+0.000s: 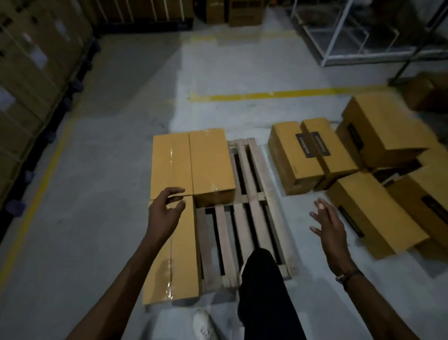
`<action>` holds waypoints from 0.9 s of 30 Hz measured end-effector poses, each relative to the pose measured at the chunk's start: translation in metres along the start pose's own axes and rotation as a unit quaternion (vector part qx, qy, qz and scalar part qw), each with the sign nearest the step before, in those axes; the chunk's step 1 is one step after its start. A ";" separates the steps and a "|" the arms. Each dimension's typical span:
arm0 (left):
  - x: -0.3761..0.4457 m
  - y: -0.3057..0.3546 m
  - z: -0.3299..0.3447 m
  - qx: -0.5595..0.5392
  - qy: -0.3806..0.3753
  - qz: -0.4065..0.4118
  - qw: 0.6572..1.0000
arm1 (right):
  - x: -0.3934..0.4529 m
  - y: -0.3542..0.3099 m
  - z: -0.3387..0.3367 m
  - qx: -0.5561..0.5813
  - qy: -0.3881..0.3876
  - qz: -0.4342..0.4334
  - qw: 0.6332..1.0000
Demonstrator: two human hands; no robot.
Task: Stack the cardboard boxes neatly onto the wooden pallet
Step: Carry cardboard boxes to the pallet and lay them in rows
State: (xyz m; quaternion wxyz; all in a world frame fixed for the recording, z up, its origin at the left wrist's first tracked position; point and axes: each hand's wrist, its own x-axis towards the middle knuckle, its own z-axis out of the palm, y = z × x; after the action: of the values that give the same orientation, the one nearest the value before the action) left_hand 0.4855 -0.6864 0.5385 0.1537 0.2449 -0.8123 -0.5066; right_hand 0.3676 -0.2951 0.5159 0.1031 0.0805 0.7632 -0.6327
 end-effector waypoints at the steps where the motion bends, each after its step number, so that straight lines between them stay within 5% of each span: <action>1: -0.009 0.013 0.005 -0.009 0.004 -0.004 1.000 | -0.008 -0.002 -0.020 0.008 0.010 0.005 1.000; 8: -0.051 0.088 0.087 -0.052 -0.005 0.014 0.999 | -0.025 -0.014 -0.148 0.062 0.071 -0.009 0.996; 27: -0.114 0.266 0.511 -0.161 -0.144 -0.057 0.975 | 0.064 0.030 -0.516 0.084 0.165 0.053 0.981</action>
State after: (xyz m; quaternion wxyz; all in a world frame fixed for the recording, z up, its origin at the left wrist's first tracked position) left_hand 0.2613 -0.1440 0.5525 0.0433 0.1867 -0.7183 -0.6688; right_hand 0.2846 0.2173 0.5632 0.0019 0.2321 0.7085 -0.6665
